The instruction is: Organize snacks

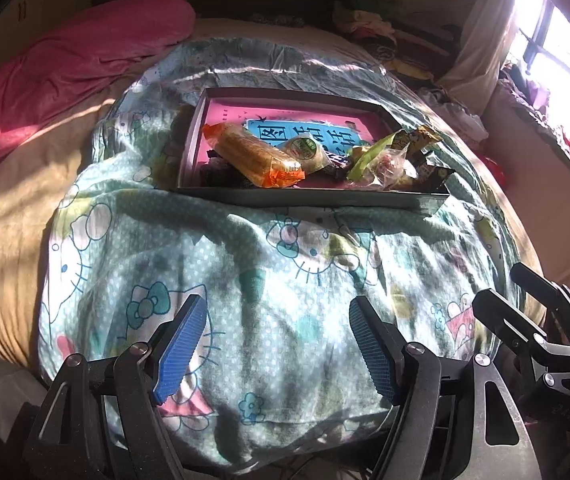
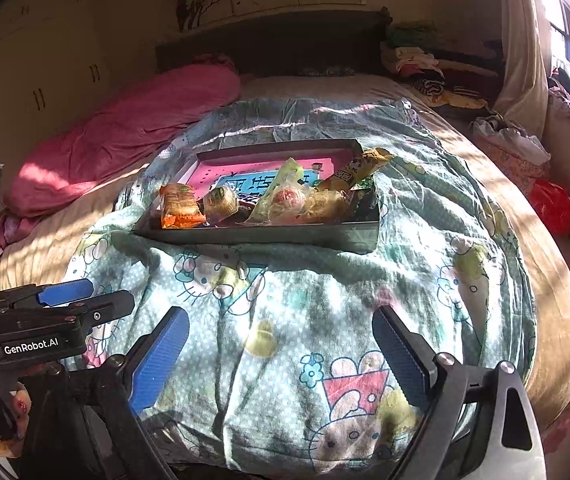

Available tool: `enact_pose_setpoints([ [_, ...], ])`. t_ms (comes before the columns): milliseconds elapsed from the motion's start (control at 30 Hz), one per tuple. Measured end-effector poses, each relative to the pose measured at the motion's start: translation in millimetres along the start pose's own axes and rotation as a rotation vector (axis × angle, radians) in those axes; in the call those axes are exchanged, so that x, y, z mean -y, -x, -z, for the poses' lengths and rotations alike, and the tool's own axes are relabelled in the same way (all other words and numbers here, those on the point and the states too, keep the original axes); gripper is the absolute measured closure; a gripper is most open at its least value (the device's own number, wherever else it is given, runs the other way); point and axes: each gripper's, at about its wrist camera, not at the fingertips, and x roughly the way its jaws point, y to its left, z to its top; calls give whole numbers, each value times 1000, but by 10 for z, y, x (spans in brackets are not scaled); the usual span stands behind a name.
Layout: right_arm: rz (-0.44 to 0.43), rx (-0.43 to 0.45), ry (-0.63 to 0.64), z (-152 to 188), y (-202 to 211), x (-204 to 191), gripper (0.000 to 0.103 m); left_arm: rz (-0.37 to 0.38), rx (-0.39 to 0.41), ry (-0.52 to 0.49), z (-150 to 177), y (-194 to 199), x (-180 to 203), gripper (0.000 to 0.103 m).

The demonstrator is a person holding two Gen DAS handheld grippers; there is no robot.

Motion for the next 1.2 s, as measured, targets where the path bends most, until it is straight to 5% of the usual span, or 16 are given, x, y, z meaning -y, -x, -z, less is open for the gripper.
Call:
enact_pose_setpoints([
  [1200,13,-4,-7,0,-46,23,9,-32,-6,-20,1,-33,21,27],
])
